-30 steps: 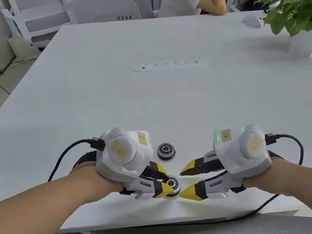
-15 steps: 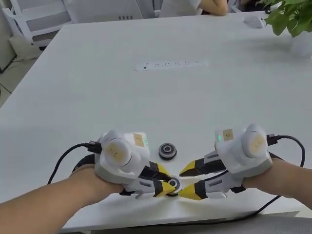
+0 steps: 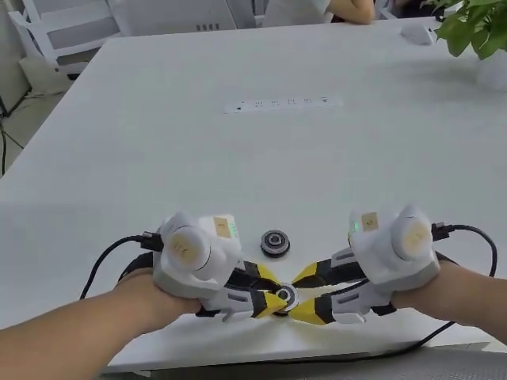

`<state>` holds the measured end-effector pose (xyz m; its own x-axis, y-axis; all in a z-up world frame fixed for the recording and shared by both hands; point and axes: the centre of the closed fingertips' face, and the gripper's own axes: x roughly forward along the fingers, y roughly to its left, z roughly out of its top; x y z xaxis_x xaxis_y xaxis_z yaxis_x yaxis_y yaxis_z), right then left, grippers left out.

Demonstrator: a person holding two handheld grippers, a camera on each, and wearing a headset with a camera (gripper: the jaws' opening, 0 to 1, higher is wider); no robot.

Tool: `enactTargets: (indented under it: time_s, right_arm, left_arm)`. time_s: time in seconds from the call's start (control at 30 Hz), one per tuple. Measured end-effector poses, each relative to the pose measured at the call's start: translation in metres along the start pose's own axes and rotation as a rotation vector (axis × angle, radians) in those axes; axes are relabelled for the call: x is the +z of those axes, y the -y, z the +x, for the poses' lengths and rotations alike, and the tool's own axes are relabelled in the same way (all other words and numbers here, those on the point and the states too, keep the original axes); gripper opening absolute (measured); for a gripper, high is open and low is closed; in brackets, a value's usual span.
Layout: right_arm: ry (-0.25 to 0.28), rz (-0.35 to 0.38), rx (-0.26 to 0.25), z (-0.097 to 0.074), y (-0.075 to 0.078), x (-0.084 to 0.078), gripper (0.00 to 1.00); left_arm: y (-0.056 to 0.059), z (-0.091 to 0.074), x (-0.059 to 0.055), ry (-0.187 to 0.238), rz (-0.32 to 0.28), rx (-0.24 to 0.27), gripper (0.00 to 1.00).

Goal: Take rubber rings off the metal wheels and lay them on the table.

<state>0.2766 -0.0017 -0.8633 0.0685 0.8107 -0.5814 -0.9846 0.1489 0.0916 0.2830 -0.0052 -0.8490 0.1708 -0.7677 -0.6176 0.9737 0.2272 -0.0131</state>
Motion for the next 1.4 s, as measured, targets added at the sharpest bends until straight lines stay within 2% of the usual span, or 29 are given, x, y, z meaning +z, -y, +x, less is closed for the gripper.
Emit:
enactTargets:
  time_s: [0.43, 0.73, 1.0, 1.07, 1.1, 1.13, 1.2, 1.4]
  right_arm:
    - [0.015, -0.008, -0.010, -0.002, -0.001, 0.000, 0.21]
    - [0.003, -0.011, -0.018, -0.006, 0.000, -0.004, 0.15]
    - [-0.003, -0.012, -0.020, -0.006, 0.001, -0.004, 0.14]
    - [-0.031, -0.028, -0.046, -0.008, 0.006, -0.009, 0.06]
    - [-0.018, -0.006, -0.036, -0.008, 0.006, -0.007, 0.02]
    - [-0.012, 0.056, -0.034, -0.008, 0.006, -0.008, 0.02]
    - [-0.021, 0.016, -0.039, -0.008, 0.006, -0.008, 0.02]
    - [-0.015, 0.078, -0.039, -0.007, 0.007, -0.009, 0.02]
  left_arm:
    - [0.000, 0.000, 0.000, 0.006, -0.003, 0.007, 0.13]
    - [-0.001, 0.001, 0.000, 0.008, -0.002, 0.009, 0.13]
    - [-0.001, 0.001, 0.001, 0.010, -0.004, 0.011, 0.13]
    - [-0.001, 0.001, 0.001, 0.011, -0.005, 0.011, 0.13]
    - [-0.001, 0.001, 0.001, 0.011, -0.005, 0.011, 0.13]
    - [-0.001, 0.001, 0.001, 0.011, -0.005, 0.011, 0.13]
    - [-0.001, 0.001, 0.001, 0.012, -0.005, 0.011, 0.13]
    - [-0.002, 0.001, 0.001, 0.016, -0.008, 0.010, 0.13]
